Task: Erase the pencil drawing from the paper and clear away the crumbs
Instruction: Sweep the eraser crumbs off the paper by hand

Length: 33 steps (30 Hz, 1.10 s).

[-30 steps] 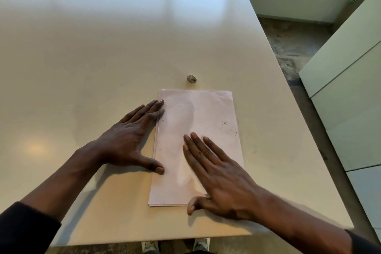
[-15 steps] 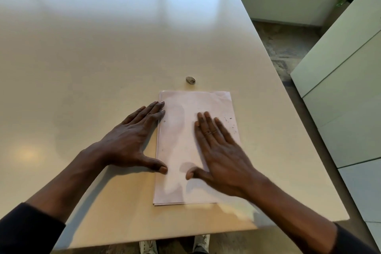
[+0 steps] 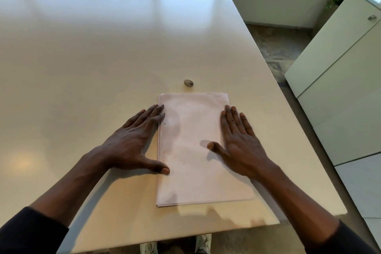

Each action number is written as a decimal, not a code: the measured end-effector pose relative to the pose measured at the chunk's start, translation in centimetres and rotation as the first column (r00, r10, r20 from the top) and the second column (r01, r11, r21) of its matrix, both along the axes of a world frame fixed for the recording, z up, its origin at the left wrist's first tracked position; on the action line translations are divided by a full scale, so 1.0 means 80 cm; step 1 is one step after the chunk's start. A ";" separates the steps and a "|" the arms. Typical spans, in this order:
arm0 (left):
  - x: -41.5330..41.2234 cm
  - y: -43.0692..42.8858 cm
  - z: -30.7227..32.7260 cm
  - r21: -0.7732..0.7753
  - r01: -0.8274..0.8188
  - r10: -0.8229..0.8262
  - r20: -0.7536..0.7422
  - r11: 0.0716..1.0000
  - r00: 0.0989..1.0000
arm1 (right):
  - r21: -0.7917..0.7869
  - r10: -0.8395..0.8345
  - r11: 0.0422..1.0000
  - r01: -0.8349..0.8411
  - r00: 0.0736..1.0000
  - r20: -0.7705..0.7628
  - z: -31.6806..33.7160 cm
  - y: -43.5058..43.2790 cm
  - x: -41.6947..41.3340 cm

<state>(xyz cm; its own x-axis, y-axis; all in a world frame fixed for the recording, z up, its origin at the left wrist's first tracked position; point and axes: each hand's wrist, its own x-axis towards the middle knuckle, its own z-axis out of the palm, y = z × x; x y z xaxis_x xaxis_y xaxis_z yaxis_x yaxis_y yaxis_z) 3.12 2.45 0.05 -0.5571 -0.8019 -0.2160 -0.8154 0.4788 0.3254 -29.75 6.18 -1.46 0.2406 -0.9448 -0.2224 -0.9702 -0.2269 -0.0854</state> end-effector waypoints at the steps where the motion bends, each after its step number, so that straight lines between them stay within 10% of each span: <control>1: 0.000 0.000 0.000 0.001 -0.001 0.001 -0.002 1.000 1.000 | 0.009 -0.035 0.999 0.035 0.999 -0.010 0.001 0.001 -0.006; 13: 0.001 -0.001 -0.004 0.001 0.007 -0.007 -0.005 1.000 1.000 | -0.052 0.144 0.989 -0.141 0.987 0.064 0.007 0.020 0.053; 26: 0.001 -0.001 -0.004 0.006 0.002 -0.002 -0.009 1.000 1.000 | -0.041 -0.100 0.994 0.100 0.995 -0.013 0.002 0.007 -0.015; 33: 0.001 -0.002 -0.005 0.014 0.000 0.000 0.002 1.000 1.000 | -0.040 0.223 0.974 -0.221 0.974 0.044 0.016 0.042 0.038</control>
